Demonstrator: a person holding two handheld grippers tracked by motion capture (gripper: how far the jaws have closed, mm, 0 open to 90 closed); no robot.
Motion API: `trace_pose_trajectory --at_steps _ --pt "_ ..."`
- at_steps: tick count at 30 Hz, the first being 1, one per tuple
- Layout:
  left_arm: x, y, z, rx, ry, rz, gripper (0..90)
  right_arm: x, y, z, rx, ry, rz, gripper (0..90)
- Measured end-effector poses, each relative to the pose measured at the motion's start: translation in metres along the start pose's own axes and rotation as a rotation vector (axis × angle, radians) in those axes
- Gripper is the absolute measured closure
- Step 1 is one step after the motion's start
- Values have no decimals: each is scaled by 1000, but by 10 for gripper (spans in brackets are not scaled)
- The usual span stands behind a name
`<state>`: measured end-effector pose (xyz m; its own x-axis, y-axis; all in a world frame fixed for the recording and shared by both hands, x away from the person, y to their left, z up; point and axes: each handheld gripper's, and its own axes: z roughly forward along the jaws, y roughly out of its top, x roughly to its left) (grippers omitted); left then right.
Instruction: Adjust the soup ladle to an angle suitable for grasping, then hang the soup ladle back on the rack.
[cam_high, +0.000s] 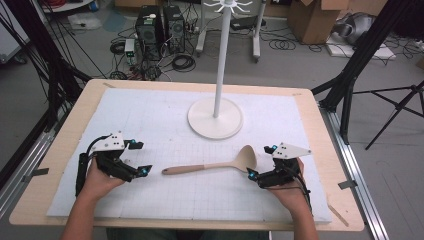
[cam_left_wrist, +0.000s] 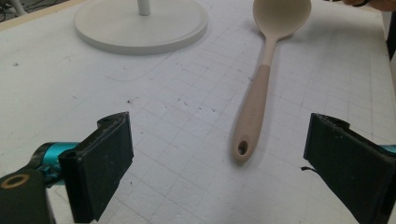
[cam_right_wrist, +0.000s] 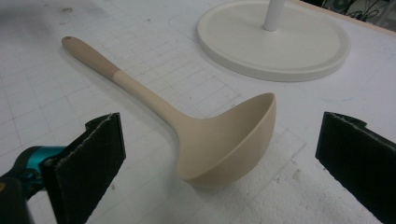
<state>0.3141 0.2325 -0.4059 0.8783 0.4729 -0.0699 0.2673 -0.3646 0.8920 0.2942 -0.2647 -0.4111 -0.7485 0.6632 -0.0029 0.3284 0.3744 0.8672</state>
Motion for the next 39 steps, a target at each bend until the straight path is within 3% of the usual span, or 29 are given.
trace_pose_trajectory --at_steps 20,27,33,39 --pt "5 1 -10 -30 35 -2 26 1 1 2 4 1 -3 3" --pt "4 -1 -12 -9 53 4 26 3 6 4 4 9 -17 3" --pt "4 -2 -11 5 64 7 25 5 15 12 8 30 -34 3" --pt "1 0 -8 8 66 16 25 15 31 30 72 82 -78 3"
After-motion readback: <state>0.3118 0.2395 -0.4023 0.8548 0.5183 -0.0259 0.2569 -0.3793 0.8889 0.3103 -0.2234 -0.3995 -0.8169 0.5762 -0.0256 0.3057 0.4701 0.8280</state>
